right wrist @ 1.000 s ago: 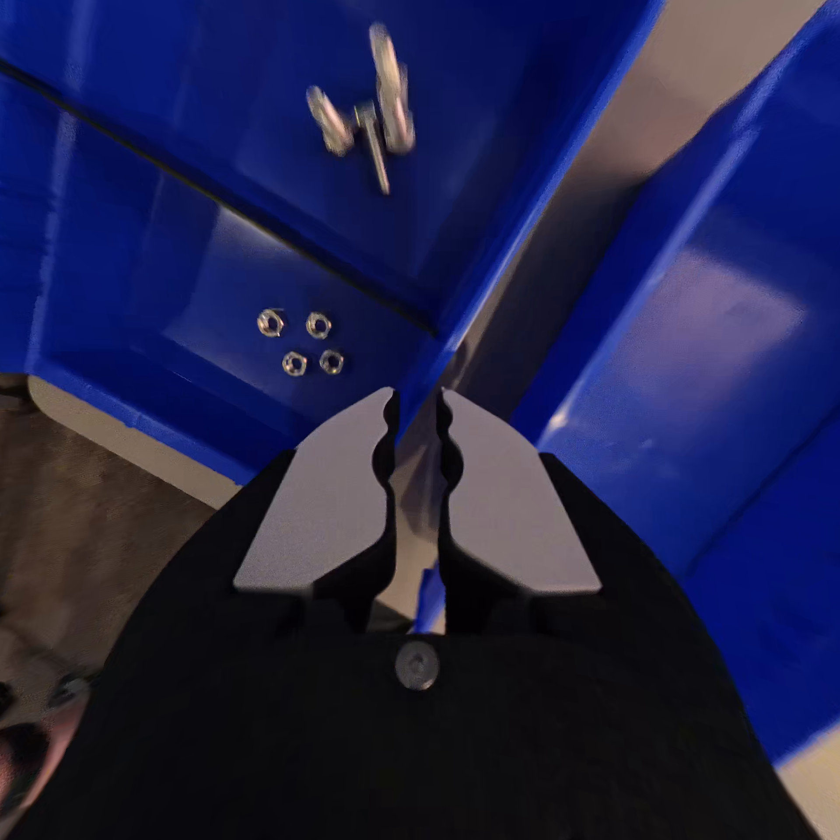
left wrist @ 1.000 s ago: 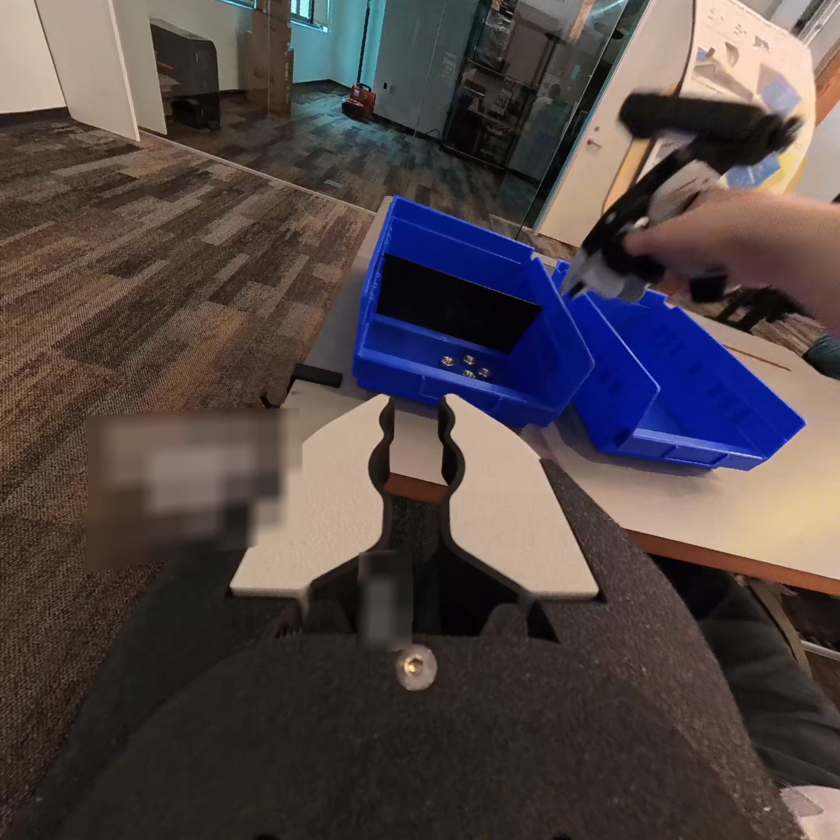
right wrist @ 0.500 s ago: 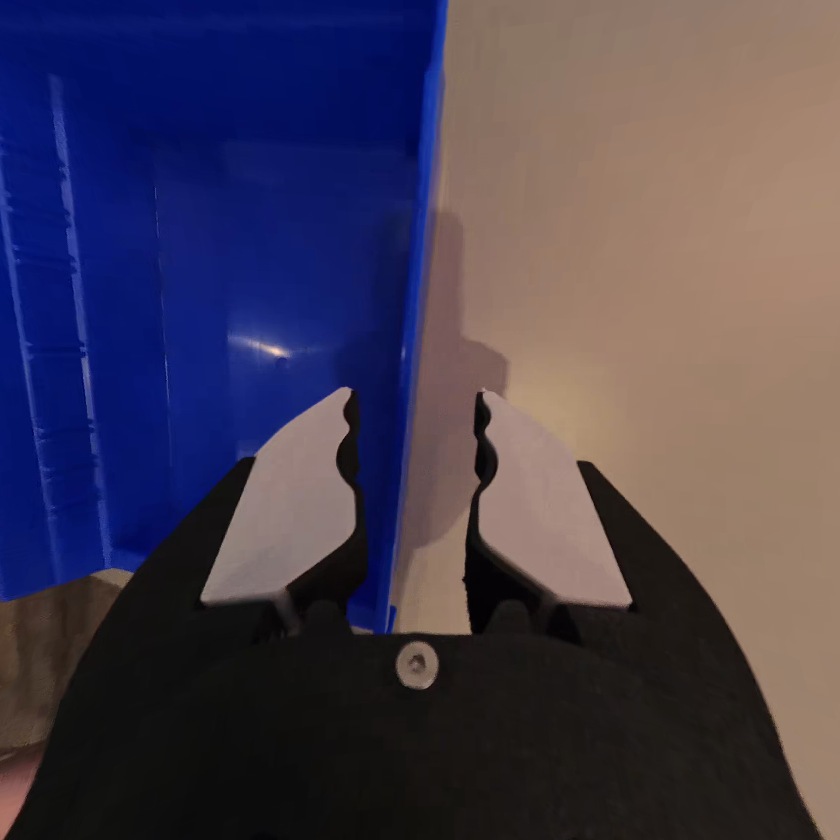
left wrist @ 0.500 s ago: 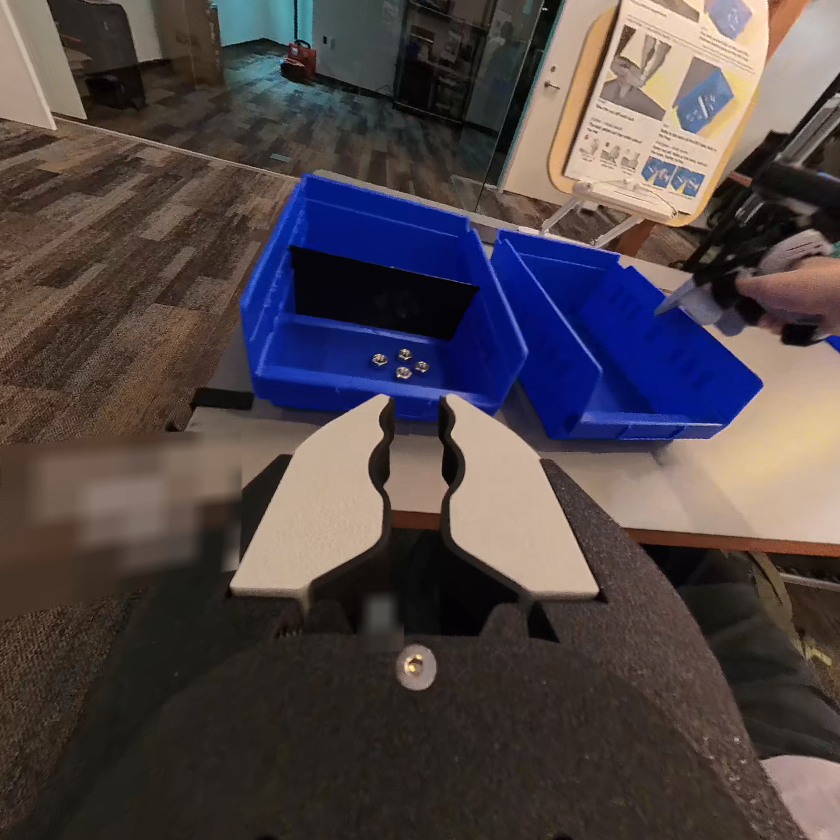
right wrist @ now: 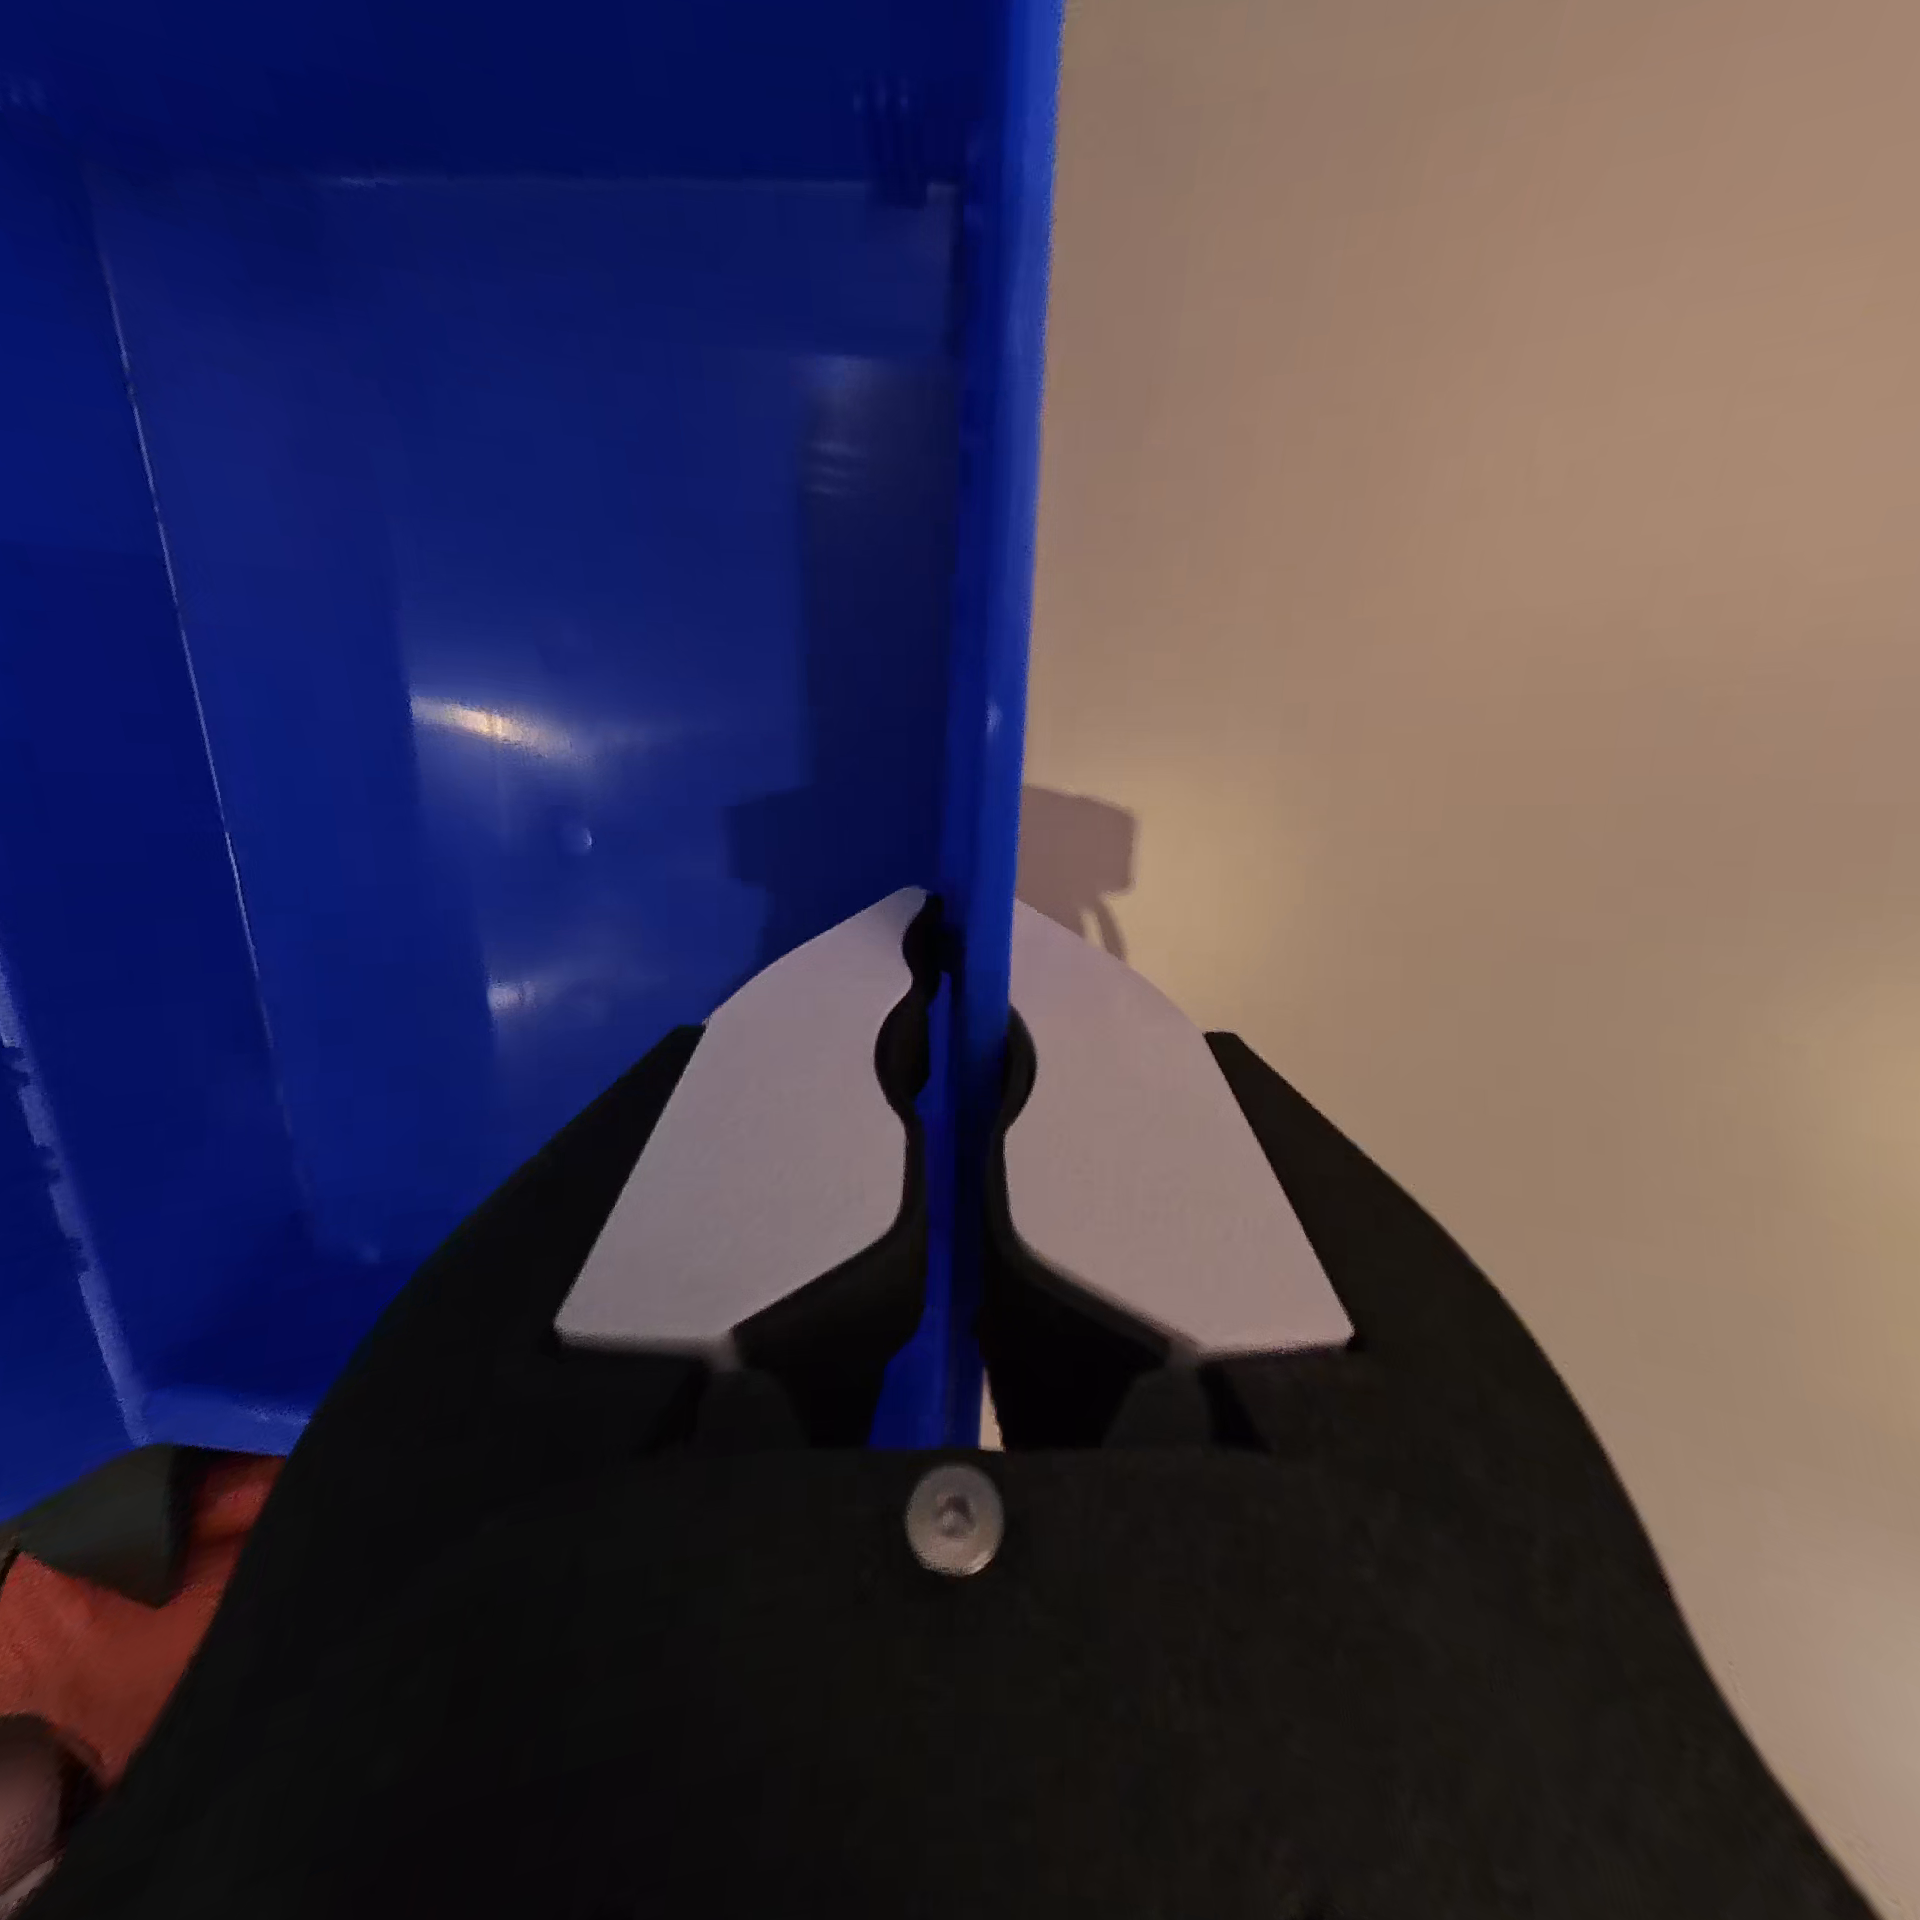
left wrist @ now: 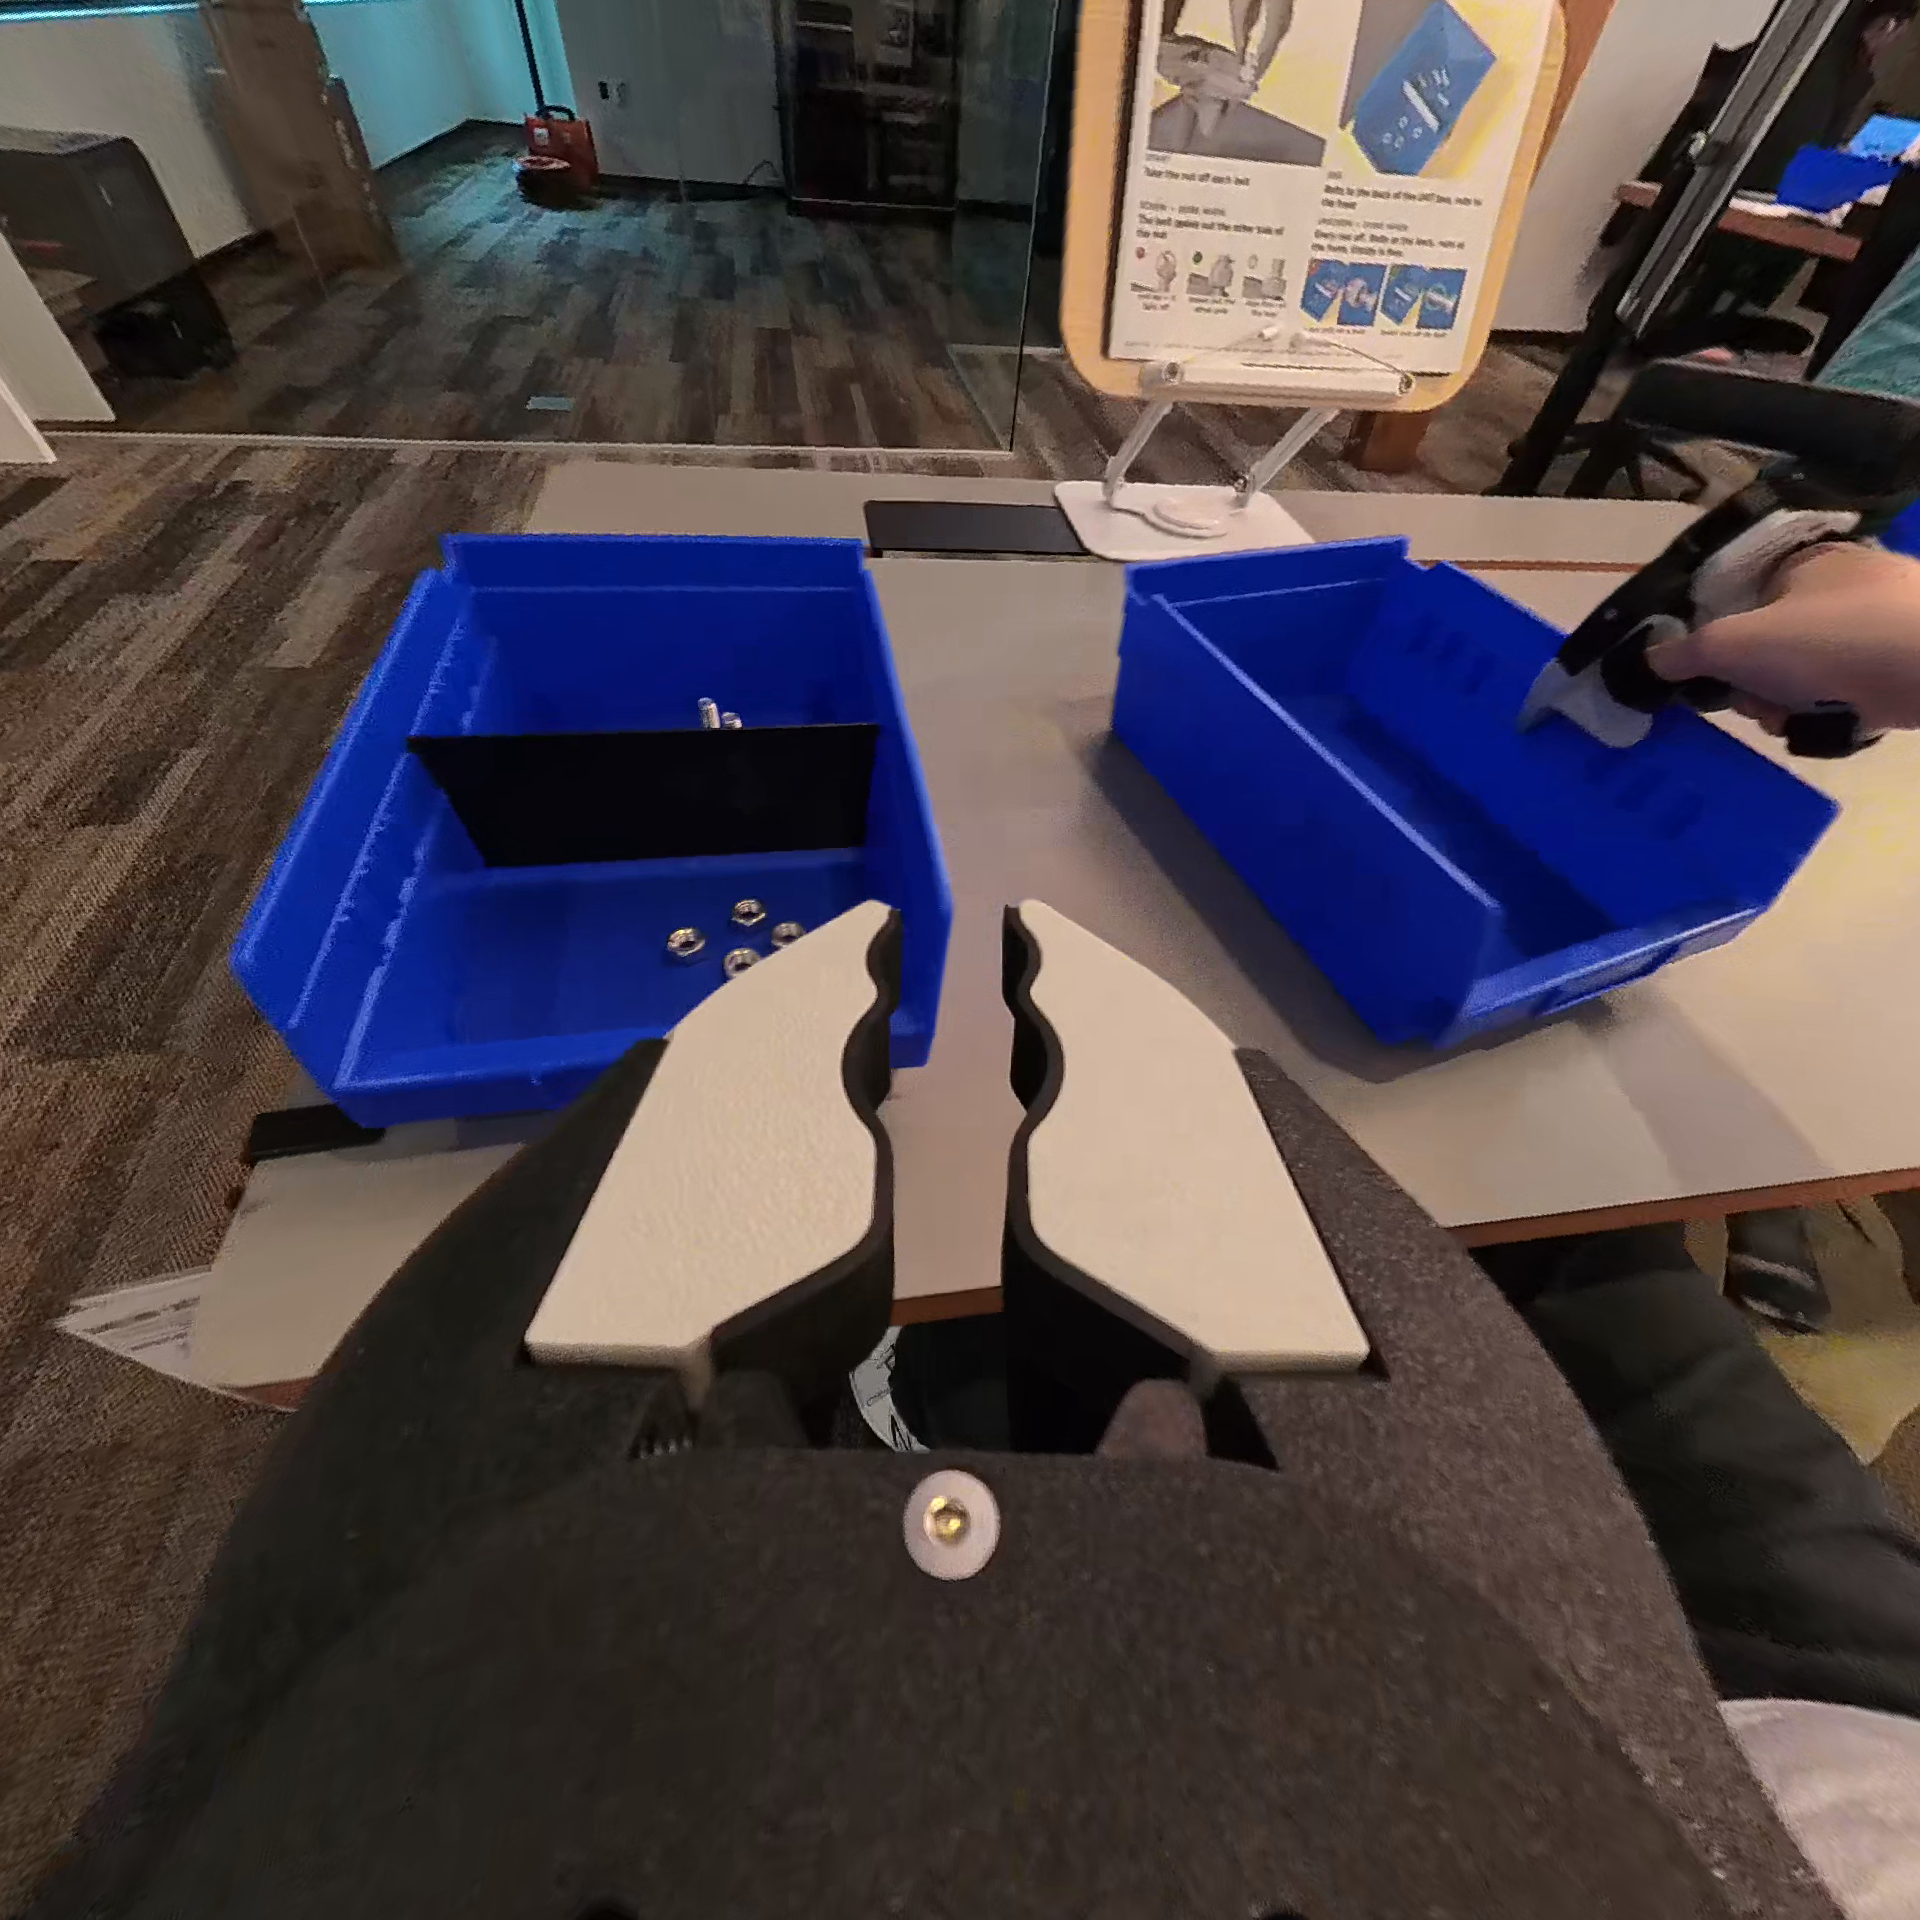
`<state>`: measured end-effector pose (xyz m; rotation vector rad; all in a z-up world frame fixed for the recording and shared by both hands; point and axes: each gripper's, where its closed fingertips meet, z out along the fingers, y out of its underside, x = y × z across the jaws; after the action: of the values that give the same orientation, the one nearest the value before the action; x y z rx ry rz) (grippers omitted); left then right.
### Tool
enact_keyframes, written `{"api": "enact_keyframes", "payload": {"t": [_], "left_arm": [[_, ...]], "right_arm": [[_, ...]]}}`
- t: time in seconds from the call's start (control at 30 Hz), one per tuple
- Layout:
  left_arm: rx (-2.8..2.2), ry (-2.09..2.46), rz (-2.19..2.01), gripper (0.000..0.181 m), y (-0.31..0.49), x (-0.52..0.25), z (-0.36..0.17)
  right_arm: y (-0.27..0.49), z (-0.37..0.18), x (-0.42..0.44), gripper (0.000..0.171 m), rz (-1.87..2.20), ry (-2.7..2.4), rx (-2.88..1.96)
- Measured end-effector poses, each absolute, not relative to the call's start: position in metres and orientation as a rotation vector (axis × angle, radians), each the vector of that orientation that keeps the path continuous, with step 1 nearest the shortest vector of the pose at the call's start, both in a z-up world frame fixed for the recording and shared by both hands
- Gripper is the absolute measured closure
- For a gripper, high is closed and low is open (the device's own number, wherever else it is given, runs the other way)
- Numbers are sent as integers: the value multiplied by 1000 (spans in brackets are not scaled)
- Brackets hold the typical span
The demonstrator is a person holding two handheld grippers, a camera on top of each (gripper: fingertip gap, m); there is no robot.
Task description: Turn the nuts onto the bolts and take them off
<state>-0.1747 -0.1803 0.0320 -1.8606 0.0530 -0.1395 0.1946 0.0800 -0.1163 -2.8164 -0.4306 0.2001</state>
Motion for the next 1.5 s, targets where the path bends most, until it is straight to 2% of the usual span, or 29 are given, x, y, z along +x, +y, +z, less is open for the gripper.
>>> {"api": "enact_keyframes", "payload": {"t": [0.47,0.77,0.97,1.5], "left_arm": [[-1893,181,-84,163,-136,-93,38],[-1939,129,-58,162,-103,-81,26],[-1968,139,-32,162,-91,-72,21],[-2005,147,20,161,-92,-69,16]], "right_arm": [[76,-121,529,167,145,-135,-2874],[57,-122,681,167,126,82,-2884],[52,-123,728,167,120,103,-2868],[69,-124,746,165,65,-16,-2832]]}}
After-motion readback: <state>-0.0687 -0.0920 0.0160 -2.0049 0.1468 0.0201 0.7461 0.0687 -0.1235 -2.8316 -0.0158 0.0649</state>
